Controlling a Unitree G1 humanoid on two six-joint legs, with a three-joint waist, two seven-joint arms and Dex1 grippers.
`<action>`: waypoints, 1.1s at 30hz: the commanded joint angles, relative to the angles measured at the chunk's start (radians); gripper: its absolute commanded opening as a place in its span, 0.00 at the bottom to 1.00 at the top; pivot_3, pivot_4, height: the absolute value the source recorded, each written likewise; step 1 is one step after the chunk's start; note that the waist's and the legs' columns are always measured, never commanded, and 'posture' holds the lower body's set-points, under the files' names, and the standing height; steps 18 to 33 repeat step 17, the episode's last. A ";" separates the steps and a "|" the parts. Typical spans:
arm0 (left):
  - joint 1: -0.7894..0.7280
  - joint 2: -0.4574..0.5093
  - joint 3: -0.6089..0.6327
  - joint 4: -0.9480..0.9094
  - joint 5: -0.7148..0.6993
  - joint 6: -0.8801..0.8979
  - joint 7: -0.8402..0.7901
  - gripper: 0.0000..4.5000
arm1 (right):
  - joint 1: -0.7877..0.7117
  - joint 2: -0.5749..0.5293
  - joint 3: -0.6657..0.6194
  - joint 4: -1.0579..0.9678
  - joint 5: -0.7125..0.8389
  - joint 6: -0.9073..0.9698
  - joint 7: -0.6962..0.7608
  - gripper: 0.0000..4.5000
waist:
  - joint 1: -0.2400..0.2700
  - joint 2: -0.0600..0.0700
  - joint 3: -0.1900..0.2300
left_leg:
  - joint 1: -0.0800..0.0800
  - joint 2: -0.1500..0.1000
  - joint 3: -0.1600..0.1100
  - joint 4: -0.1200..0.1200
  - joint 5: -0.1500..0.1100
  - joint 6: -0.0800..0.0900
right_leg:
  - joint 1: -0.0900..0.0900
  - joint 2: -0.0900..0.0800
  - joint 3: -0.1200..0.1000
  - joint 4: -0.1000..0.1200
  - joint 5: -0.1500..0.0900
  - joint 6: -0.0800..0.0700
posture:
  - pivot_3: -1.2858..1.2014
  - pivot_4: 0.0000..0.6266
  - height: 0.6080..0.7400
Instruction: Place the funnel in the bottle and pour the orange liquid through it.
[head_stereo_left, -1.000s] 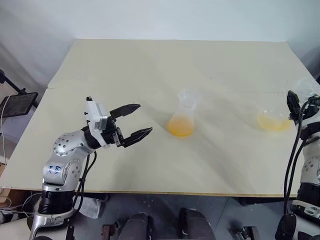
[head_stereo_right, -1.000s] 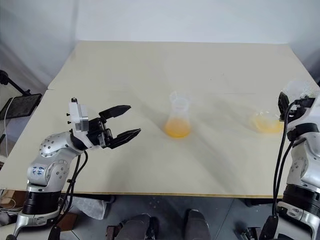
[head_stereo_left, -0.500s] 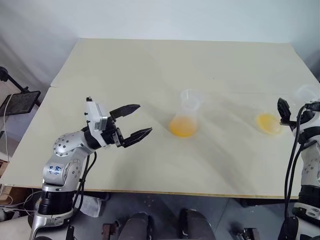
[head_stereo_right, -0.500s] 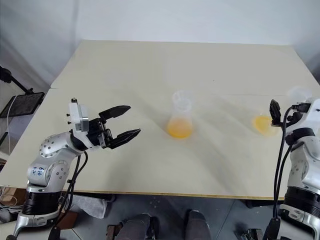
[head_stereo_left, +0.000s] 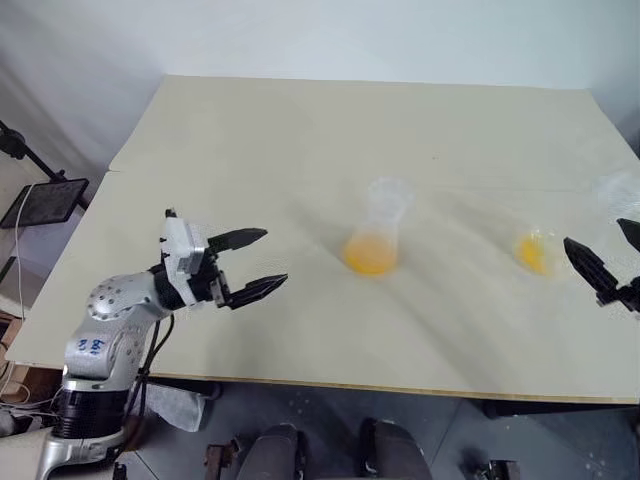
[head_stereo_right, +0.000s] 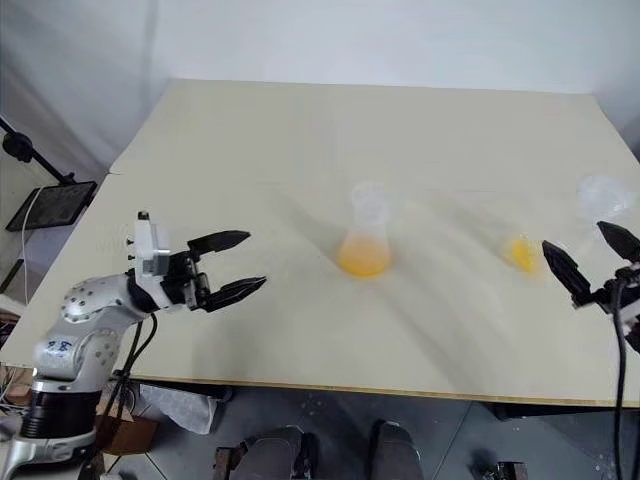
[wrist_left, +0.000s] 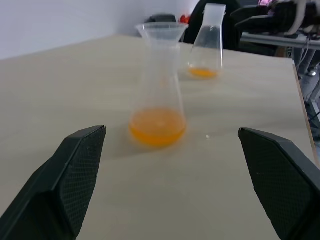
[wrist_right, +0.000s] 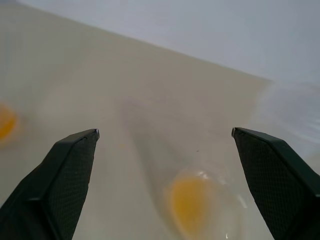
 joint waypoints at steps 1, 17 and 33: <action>0.026 0.034 0.038 -0.004 0.016 -0.032 -0.015 1.00 | 0.104 -0.038 -0.040 -0.056 0.039 -0.033 0.158 0.99 | 0.000 0.000 0.000 | 0.000 0.000 -0.001 0.000 0.000 0.000 | 0.001 0.000 0.000 -0.001 0.000 0.000 | 0.52 0.24 1.00; 0.167 0.093 0.111 -0.039 0.059 -0.103 -0.023 1.00 | 0.240 0.011 0.122 -0.278 0.077 -0.092 0.347 0.99 | 0.003 0.000 0.000 | 0.004 0.004 -0.003 -0.003 -0.002 -0.002 | 0.007 -0.003 0.000 -0.010 0.000 -0.001 | 0.52 0.24 1.00; 0.167 0.093 0.111 -0.039 0.059 -0.103 -0.023 1.00 | 0.240 0.011 0.122 -0.278 0.077 -0.092 0.347 0.99 | 0.003 0.000 0.000 | 0.004 0.004 -0.003 -0.003 -0.002 -0.002 | 0.007 -0.003 0.000 -0.010 0.000 -0.001 | 0.52 0.24 1.00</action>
